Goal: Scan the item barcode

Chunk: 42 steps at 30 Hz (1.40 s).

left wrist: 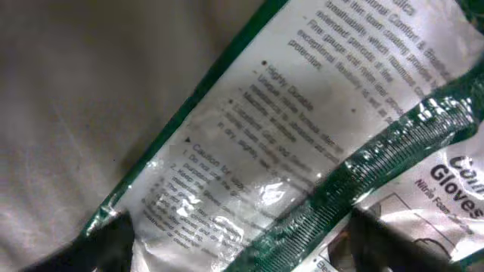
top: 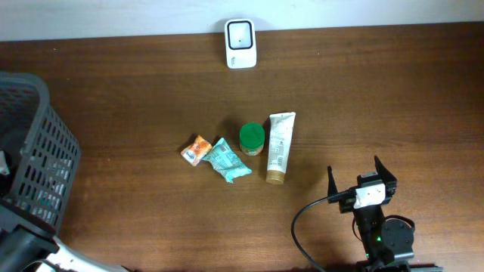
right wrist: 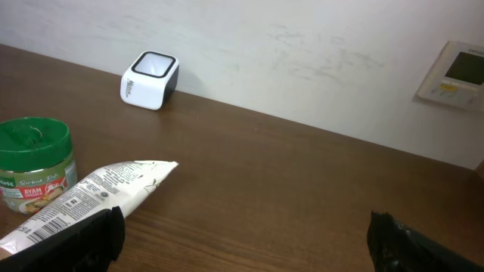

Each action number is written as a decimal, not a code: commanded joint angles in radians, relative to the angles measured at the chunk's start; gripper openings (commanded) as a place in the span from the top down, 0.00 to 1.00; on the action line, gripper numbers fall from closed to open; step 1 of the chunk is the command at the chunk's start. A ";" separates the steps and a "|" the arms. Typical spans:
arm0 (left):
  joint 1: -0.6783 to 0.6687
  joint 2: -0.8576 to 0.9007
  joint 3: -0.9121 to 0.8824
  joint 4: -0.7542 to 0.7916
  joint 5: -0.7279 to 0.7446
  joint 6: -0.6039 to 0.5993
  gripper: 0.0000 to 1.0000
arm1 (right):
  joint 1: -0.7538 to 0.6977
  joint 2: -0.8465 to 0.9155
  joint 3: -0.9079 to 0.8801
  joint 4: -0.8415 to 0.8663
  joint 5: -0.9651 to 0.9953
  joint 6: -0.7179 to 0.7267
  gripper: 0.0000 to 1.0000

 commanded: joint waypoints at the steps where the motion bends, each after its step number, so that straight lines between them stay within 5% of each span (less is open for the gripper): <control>1: -0.004 0.091 -0.013 -0.004 0.011 0.012 0.52 | 0.007 -0.006 -0.005 -0.004 -0.003 0.011 0.02; 5: -0.003 0.090 -0.013 -0.009 0.003 0.011 1.00 | 0.007 -0.006 -0.005 -0.004 -0.003 0.011 0.02; 17: -0.003 0.007 0.278 -0.226 0.004 -0.089 1.00 | 0.007 -0.006 -0.005 -0.004 -0.003 0.011 0.02; 27: -0.003 -0.339 0.366 -0.274 0.014 -0.195 1.00 | 0.007 -0.006 -0.005 -0.004 -0.003 0.011 0.02; 35: -0.020 -0.603 0.366 -0.146 0.172 -0.323 1.00 | 0.007 -0.006 -0.005 -0.004 -0.003 0.011 0.01; 42: -0.179 -0.830 0.366 0.019 0.249 -0.449 1.00 | 0.007 -0.006 -0.005 -0.004 -0.003 0.011 0.02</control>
